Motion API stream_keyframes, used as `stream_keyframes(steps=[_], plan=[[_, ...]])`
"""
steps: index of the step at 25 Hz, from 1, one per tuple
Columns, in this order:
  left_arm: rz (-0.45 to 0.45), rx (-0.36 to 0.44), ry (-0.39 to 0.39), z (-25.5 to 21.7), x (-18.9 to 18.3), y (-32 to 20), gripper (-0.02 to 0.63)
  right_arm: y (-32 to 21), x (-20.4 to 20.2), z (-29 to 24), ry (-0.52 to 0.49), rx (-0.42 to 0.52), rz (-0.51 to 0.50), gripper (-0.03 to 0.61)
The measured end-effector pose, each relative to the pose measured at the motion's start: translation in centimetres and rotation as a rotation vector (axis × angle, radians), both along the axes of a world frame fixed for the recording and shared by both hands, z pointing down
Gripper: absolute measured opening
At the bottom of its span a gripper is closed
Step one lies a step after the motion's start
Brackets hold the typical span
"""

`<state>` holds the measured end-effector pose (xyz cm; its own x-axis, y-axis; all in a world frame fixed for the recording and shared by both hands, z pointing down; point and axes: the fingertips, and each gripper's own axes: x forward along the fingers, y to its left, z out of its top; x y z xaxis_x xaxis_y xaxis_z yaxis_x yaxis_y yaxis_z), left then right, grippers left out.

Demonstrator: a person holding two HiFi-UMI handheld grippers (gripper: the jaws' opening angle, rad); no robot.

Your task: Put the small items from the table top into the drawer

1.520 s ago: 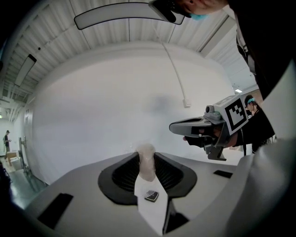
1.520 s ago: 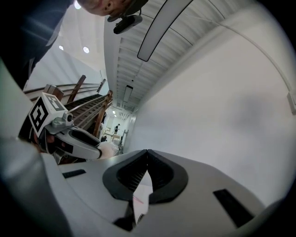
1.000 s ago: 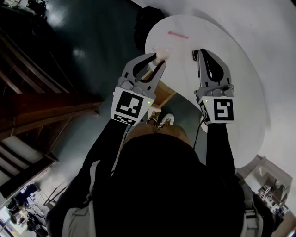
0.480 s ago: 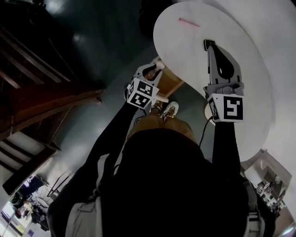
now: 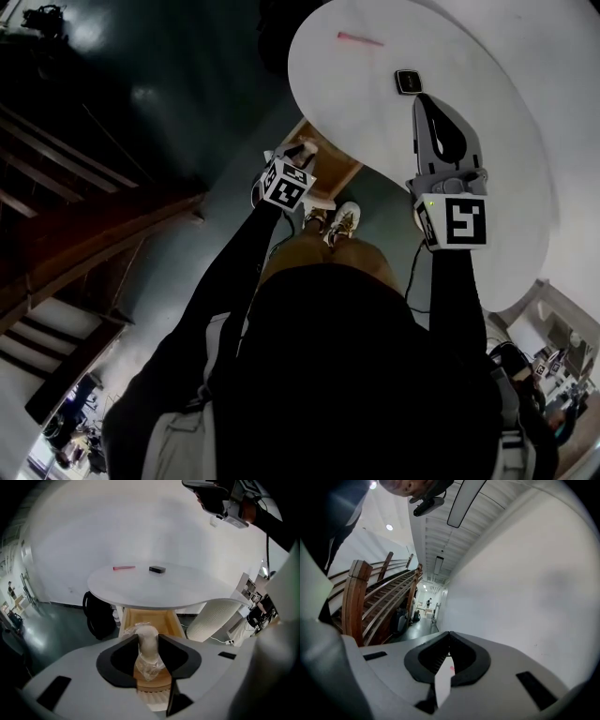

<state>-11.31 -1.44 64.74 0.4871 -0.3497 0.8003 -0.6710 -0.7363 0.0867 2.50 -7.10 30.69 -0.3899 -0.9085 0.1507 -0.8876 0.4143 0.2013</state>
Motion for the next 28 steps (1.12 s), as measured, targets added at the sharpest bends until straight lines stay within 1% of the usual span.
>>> stream_keyframes(steps=[4, 10, 14, 16, 19, 21, 25, 28], plan=[[0.004, -0.008, 0.011, 0.3, 0.3, -0.3, 0.173, -0.1, 0.0, 0.2, 0.005, -0.003, 0.005, 0.026], [0.0, -0.007, 0.022, 0.2, -0.3, -0.4, 0.176, -0.5, -0.3, 0.1, 0.018, 0.0, 0.007, 0.026], [-0.007, 0.033, 0.05, -1.5, -0.8, -1.0, 0.176, -0.8, -0.6, -0.3, 0.019, 0.016, 0.006, 0.026], [-0.012, 0.08, 0.083, -3.5, -0.7, -1.8, 0.176, -0.8, -0.7, -0.5, 0.017, 0.025, 0.013, 0.026], [-0.015, 0.183, 0.15, -8.1, -0.2, -3.5, 0.176, -0.8, -0.6, -1.0, 0.013, 0.042, 0.027, 0.026], [-0.015, 0.262, 0.2, -11.9, 0.4, -5.1, 0.176, -0.9, -0.5, -1.4, 0.013, 0.056, 0.039, 0.026], [-0.013, 0.426, 0.329, -20.6, 1.9, -8.0, 0.176, -1.1, 0.1, -2.8, 0.015, 0.096, 0.068, 0.026], [-0.002, 0.521, 0.416, -26.5, 3.1, -9.3, 0.176, -1.3, 0.9, -3.7, 0.01, 0.122, 0.105, 0.026]])
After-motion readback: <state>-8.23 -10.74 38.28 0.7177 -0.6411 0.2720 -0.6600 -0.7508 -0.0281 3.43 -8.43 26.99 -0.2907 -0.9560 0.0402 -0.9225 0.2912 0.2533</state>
